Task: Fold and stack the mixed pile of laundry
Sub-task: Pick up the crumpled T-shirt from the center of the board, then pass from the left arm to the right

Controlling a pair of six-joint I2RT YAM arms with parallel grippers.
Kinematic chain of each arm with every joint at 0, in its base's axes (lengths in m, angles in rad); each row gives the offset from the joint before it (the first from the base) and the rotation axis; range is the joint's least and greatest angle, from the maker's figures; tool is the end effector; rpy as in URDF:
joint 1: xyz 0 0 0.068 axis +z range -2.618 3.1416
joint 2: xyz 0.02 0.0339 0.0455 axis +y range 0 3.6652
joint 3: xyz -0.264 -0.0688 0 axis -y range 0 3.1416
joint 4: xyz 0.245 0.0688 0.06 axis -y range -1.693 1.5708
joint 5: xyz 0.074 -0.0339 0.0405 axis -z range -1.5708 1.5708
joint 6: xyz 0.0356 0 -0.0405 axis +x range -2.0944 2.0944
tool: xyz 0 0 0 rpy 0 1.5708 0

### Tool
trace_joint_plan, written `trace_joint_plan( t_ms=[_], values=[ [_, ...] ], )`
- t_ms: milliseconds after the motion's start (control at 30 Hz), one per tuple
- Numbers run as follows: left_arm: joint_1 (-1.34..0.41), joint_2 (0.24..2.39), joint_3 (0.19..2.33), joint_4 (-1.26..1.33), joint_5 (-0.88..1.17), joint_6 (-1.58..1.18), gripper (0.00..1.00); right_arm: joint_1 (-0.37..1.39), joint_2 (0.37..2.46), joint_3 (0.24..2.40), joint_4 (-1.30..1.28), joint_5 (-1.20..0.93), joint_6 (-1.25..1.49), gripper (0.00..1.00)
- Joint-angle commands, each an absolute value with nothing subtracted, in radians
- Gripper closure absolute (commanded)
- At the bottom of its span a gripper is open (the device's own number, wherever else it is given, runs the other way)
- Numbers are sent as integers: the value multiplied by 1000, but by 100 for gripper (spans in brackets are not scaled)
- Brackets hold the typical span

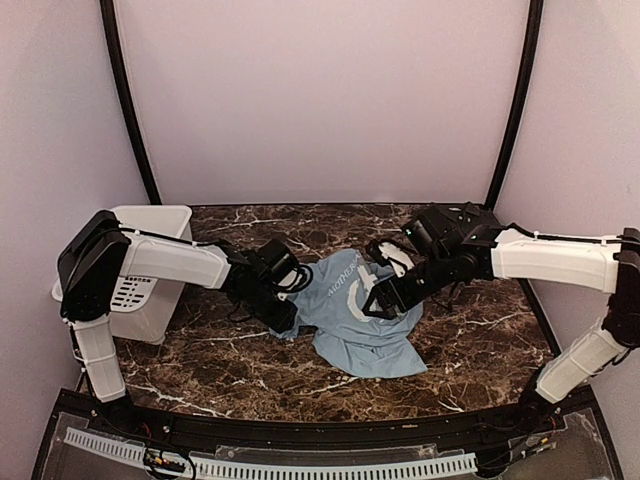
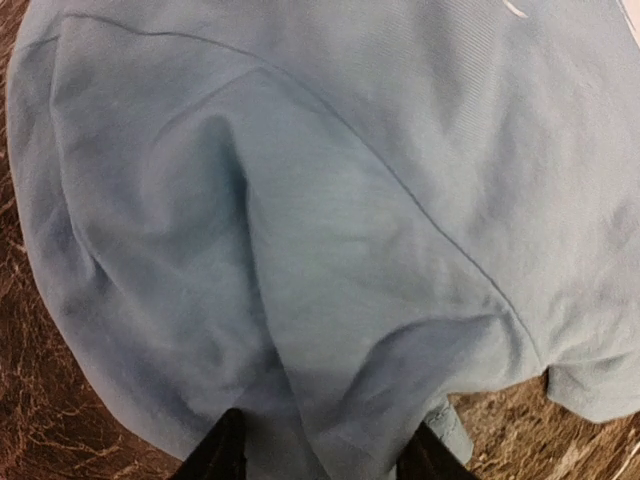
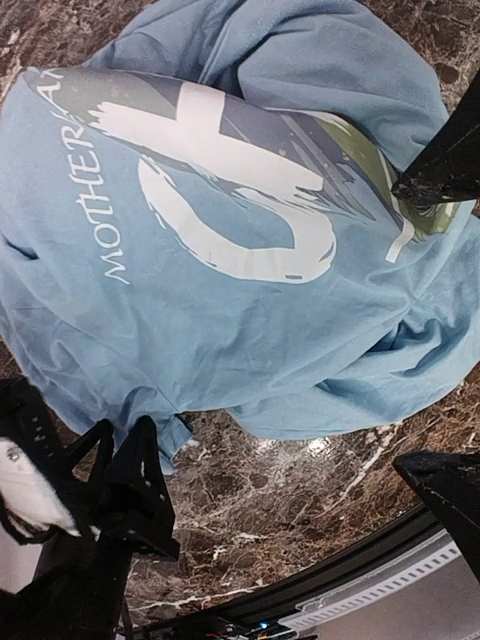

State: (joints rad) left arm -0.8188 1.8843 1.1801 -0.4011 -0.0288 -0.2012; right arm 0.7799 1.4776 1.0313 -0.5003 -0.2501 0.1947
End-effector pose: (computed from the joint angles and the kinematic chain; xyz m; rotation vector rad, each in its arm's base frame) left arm 0.2577 -0.2740 0.1538 0.8142 2.5826 -0.2793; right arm 0.2112 0.2213 0.2367 -0.8576 2.4784 0.6869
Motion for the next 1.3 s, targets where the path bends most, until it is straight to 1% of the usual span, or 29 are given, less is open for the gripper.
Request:
trace_joint_plan(
  t_ms=[0,33,67,100,133,167,300,433,533,800,867,1033,1067,1100,1133,1200,1233,1267],
  values=[
    [-822,1895,1189,-445,-97,-218,73,782,1409,1004,-393,-226,158,18],
    [-822,1866,1188,-437,-61,-218,91,782,1399,999,-377,-229,148,18],
    [-822,1845,1192,-427,-36,-215,96,782,1395,996,-359,-224,141,18],
    [-822,1804,1197,-421,49,-213,99,782,1390,996,-341,-222,134,17],
    [-822,1785,1214,-410,91,-213,100,783,1385,995,-314,-227,123,17],
    [-822,1749,1224,-403,189,-212,100,786,1378,989,-282,-235,108,17],
    [-822,1675,1310,-368,436,-227,100,804,1337,916,-85,-275,11,16],
    [-822,1687,1438,-458,568,-203,100,831,1320,867,47,-326,-88,15],
    [-822,1701,1503,-518,637,-187,100,864,1324,842,123,-334,-140,14],
    [-822,1664,1521,-500,836,-183,100,910,1392,846,215,-281,-196,15],
    [-822,1655,1520,-497,873,-170,100,915,1408,862,208,-265,-206,18],
    [-818,1628,1507,-489,870,-156,100,919,1421,864,201,-221,-209,24],
    [-817,1622,1507,-490,872,-150,100,919,1422,861,198,-212,-210,26],
    [-814,1617,1506,-489,871,-149,100,919,1421,857,198,-197,-209,31],
    [-810,1608,1505,-488,866,-148,100,919,1420,851,197,-180,-207,38],
    [-795,1599,1498,-481,866,-156,100,918,1419,841,204,-148,-197,58],
    [-790,1599,1488,-471,862,-161,97,919,1418,846,198,-142,-188,67],
    [-780,1598,1483,-464,845,-173,92,919,1417,855,190,-148,-179,80]
  ],
)
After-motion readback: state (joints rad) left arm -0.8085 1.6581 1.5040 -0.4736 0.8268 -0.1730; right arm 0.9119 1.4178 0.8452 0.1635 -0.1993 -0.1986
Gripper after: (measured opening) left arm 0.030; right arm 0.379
